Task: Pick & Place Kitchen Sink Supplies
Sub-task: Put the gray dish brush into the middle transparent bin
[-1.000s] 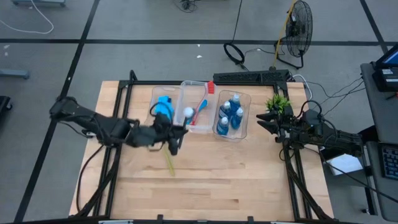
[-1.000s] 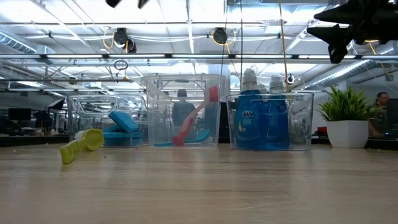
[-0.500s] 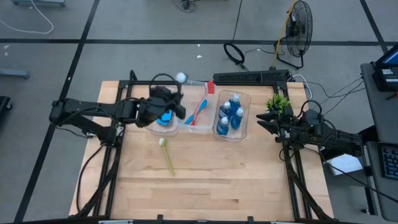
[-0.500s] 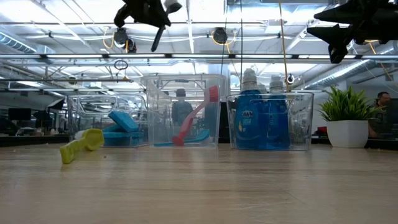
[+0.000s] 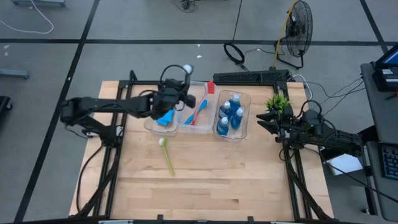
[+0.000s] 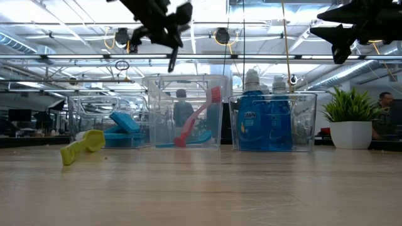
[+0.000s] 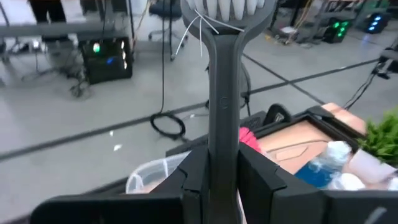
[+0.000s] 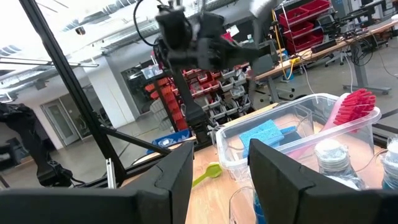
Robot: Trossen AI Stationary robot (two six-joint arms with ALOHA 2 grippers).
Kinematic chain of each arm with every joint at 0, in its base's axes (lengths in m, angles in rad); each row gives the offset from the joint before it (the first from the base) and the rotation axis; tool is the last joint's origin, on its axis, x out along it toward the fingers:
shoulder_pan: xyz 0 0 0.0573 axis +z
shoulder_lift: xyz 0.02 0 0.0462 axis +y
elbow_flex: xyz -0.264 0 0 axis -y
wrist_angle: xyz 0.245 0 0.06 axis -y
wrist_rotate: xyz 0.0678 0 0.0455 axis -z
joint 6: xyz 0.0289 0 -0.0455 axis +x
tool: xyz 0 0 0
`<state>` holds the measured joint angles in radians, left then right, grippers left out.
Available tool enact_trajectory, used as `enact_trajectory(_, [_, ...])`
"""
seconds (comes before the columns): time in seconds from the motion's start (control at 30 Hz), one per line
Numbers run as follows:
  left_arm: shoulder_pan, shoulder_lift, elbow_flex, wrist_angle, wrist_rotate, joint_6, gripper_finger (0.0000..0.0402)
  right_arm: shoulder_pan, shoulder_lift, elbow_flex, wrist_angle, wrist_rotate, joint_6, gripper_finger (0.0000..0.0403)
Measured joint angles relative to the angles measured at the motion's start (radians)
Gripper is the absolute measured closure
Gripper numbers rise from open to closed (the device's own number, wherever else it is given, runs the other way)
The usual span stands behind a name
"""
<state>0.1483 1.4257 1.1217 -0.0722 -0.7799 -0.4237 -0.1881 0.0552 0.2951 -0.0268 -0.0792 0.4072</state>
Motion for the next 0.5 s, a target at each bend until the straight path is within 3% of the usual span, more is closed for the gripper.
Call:
enact_trajectory(0.23, [0.046,0.120,0.000,0.102,0.109,-0.057,0.0343,0.000,0.000,0.000,0.000,0.000,0.000,0.0261])
enact_trajectory(0.5, [0.046,0.250,0.000,0.112,0.110,-0.094,0.0343,0.000,0.000,0.000,0.000,0.000,0.000,0.0261])
